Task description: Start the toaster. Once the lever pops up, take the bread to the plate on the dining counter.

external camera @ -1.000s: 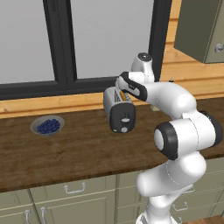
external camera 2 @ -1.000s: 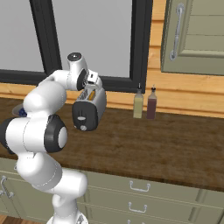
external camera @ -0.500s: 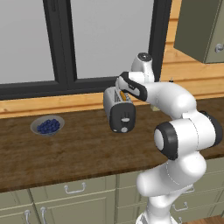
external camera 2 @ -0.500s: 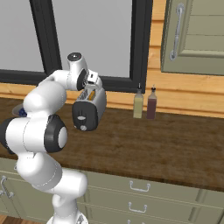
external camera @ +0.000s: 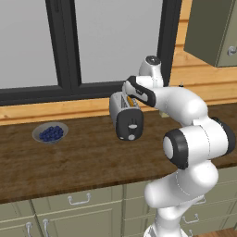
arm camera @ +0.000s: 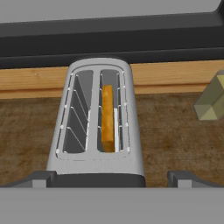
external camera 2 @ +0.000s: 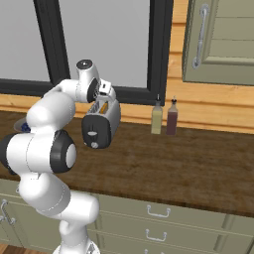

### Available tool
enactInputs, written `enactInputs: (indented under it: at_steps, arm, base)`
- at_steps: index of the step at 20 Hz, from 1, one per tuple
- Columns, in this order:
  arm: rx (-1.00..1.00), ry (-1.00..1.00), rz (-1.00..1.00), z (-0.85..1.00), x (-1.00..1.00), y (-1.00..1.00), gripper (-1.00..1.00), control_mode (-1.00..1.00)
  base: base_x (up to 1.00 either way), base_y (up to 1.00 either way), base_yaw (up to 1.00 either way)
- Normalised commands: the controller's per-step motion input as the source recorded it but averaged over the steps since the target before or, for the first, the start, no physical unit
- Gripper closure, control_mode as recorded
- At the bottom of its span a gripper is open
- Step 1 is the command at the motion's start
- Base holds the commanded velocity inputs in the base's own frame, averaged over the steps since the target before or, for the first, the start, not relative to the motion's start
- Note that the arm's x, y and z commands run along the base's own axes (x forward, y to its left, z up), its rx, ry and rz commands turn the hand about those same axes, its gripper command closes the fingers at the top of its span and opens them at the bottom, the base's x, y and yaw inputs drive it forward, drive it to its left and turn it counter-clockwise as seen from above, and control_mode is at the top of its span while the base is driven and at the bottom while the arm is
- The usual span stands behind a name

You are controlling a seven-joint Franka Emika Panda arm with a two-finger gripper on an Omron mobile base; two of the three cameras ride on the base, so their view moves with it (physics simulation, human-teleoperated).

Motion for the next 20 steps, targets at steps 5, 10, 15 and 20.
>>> enactInputs:
  at_steps: [5,10,15,20]
  arm:
    - [0.0,0.0,0.0,0.0,0.0,0.0,-1.0,-1.0]
    - [0.0,0.0,0.0,0.0,0.0,0.0,-1.0,-1.0]
    - [0.0,0.0,0.0,0.0,0.0,0.0,-1.0,-1.0]
    - [0.0,0.0,0.0,0.0,0.0,0.0,-1.0,-1.0]
  base:
    - [0.0,0.0,0.0]
    - [0.0,0.0,0.0]
    - [0.0,0.0,0.0]
    - [0.0,0.0,0.0]
